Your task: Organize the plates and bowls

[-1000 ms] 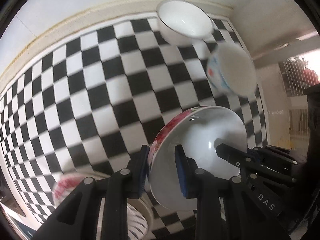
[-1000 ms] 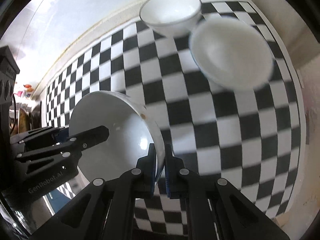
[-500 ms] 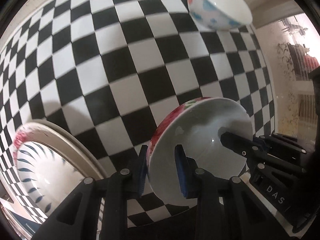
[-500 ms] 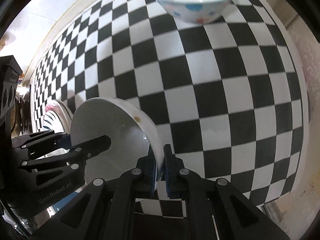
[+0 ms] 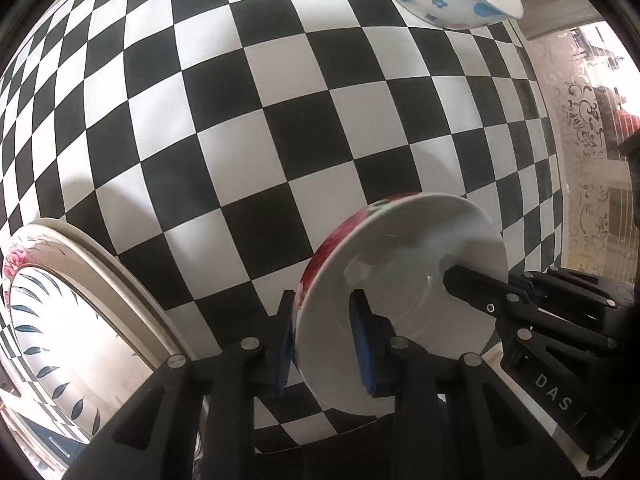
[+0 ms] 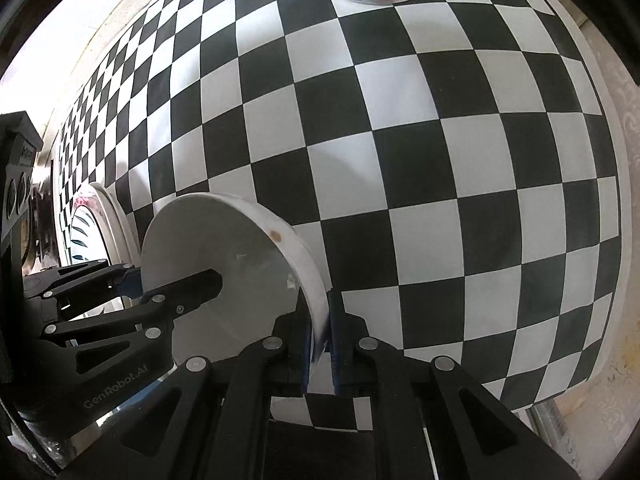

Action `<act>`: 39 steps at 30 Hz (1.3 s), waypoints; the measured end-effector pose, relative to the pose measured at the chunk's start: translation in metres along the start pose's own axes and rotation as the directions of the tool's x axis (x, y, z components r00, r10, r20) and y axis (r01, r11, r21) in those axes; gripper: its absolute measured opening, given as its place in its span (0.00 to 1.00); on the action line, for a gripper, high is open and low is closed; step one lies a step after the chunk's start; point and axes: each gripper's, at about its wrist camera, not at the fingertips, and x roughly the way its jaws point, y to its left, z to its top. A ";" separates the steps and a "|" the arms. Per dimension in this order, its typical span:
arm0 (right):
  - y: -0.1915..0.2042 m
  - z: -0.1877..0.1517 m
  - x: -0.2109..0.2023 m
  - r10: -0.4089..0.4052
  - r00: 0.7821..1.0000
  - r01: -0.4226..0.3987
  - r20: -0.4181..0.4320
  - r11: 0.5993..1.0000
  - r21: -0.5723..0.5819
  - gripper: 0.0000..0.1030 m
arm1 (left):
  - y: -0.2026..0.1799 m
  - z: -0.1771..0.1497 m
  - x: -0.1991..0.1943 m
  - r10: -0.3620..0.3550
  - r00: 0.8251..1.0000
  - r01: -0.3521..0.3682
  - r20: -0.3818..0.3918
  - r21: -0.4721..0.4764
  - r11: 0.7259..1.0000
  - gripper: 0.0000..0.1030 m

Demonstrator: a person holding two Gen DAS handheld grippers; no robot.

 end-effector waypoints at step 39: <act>-0.030 0.299 -0.115 0.169 0.960 -0.181 0.225 0.983 0.035 0.64 | 0.075 0.254 -0.100 -0.069 0.963 0.128 0.259 -0.217 0.968 0.29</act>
